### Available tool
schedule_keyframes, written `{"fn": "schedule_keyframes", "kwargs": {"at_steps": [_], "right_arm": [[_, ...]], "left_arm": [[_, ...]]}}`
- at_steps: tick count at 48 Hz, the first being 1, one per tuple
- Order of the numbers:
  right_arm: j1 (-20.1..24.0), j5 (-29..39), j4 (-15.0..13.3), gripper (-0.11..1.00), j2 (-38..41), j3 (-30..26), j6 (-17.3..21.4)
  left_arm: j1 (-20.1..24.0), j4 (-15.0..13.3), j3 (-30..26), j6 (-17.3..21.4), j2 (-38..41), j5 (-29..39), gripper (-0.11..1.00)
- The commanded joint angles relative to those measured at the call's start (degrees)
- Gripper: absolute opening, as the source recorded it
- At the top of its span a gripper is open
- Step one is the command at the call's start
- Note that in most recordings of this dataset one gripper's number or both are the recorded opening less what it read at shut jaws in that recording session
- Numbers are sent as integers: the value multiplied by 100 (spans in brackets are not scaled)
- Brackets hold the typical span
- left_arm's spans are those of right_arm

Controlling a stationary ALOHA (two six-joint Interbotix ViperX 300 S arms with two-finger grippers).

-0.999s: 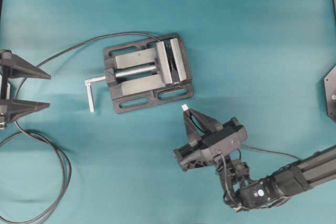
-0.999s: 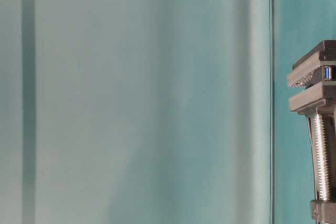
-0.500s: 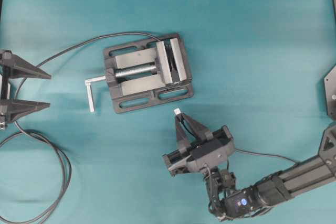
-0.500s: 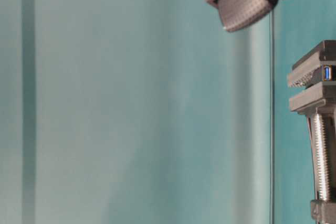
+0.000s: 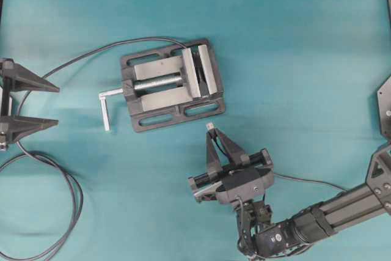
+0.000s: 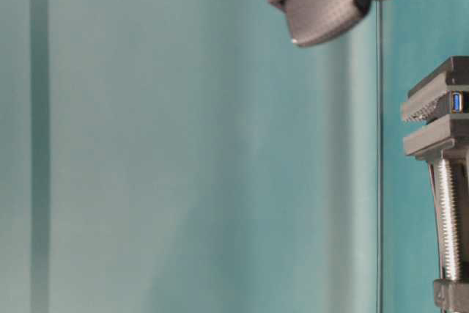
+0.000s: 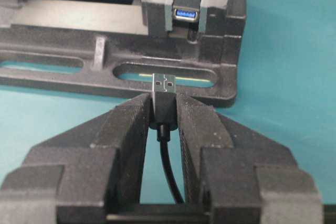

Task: Insert the USB cable into the fixed female connector.
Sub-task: 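Carry the plug with the right gripper to align with the vise port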

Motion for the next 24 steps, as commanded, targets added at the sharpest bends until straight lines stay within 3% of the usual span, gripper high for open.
{"fn": "schedule_keyframes", "kwargs": {"at_steps": [1,24], "right_arm": [[-35,-53,9,21,-114,-105,-18],[-316,-62,18,21,-114,-202,-26]], "left_arm": [[0,9,-70,-35,79,-53,100],[0,9,-62,-35,79,-53,100]]}}
